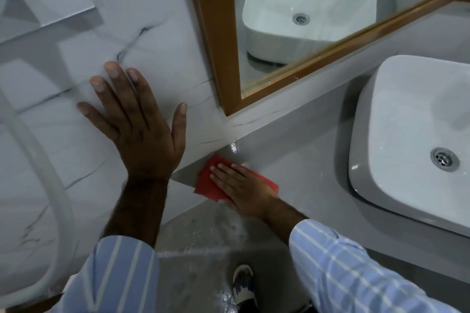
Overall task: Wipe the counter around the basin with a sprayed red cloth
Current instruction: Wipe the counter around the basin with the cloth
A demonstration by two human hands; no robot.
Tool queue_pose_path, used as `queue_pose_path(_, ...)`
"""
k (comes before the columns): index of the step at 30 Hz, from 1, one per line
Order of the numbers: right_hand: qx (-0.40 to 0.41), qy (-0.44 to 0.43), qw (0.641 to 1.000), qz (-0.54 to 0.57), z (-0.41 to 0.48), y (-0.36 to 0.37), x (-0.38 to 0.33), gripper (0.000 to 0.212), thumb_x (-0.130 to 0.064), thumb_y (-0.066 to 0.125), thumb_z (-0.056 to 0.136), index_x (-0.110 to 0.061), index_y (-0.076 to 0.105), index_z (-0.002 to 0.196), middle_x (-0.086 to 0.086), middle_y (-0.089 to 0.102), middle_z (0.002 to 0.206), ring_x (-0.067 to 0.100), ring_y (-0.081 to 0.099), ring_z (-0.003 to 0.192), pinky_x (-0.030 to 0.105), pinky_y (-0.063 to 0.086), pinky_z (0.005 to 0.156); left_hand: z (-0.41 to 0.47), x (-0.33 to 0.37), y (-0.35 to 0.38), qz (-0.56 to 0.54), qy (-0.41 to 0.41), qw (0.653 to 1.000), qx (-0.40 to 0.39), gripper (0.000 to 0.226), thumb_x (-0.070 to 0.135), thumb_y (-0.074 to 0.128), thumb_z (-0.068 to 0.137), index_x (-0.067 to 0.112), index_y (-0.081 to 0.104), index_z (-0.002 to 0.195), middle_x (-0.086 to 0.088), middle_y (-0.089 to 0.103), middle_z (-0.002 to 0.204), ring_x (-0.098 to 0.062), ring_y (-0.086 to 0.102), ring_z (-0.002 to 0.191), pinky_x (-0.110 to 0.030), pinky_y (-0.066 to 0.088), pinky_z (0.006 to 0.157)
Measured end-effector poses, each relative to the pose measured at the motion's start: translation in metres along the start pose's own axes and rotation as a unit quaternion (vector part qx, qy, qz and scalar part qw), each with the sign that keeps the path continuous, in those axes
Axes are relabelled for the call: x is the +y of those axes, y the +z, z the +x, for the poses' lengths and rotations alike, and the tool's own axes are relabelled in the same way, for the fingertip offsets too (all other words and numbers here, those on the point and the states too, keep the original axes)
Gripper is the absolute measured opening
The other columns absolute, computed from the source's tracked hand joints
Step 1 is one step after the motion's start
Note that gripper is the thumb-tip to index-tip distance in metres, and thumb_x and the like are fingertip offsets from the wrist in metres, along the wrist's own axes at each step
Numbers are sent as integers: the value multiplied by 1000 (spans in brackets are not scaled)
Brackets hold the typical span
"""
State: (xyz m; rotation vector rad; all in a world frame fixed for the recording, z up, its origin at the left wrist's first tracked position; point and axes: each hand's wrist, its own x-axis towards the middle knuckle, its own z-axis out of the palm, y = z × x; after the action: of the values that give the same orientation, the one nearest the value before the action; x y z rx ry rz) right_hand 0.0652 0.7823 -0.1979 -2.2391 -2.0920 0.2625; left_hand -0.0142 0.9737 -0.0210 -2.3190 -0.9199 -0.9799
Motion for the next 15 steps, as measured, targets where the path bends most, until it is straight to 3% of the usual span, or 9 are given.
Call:
queue_pose_path(1,-24,-38,999,-7,-6,-2,5,68,-48,33,110,-9,20,164,10,19,173,24,16,161,45,14,132,-1,0,0,-2,1,1000,1,83,53,54,107,-9,27,155,-45,45,153,-55,21,143,-46,-23,129)
queue_pose_path(3,-32,-28,999,-6,-26,-2,17,70,-52,33,110,-12,17,165,8,15,174,22,11,162,42,7,133,-2,-3,3,-10,6,1000,5,83,52,54,107,-9,27,156,-46,45,153,-56,23,143,-46,-23,129)
queue_pose_path(5,-10,61,998,4,-62,1,31,70,-54,35,108,-12,25,164,8,22,173,22,16,161,43,12,133,-3,-3,6,-22,-3,1000,-3,85,54,54,107,-8,26,157,-46,43,153,-60,26,143,-51,-20,128)
queue_pose_path(7,27,174,984,-1,-109,10,40,70,-54,34,108,-12,27,163,8,23,173,23,19,161,46,20,130,-5,-3,10,-30,-18,999,-20,86,57,52,107,-7,24,157,-47,44,153,-67,34,141,-66,-8,125)
queue_pose_path(9,53,323,945,11,-144,15,41,69,-50,31,108,-10,22,164,10,20,174,23,16,162,48,21,130,-7,-2,12,-38,-30,998,-28,86,57,52,107,-7,23,157,-48,44,153,-70,38,139,-75,3,121)
queue_pose_path(12,72,557,826,44,-126,16,28,70,-45,25,107,-4,18,164,17,22,173,30,18,161,52,22,129,-10,-3,14,-54,-37,997,-31,85,55,52,107,-7,24,159,-47,42,155,-70,37,139,-87,22,113)
queue_pose_path(14,89,610,785,64,-84,9,18,71,-43,25,107,1,16,163,22,22,171,35,19,160,53,20,129,-11,-4,15,-59,-38,997,-28,84,54,53,107,-6,25,159,-46,42,155,-69,37,140,-89,28,109)
queue_pose_path(15,91,595,795,71,-62,6,13,71,-43,26,107,1,16,163,22,20,172,36,18,160,53,17,130,-12,-5,16,-60,-39,997,-27,84,54,53,107,-7,25,159,-46,42,155,-69,38,140,-89,28,108)
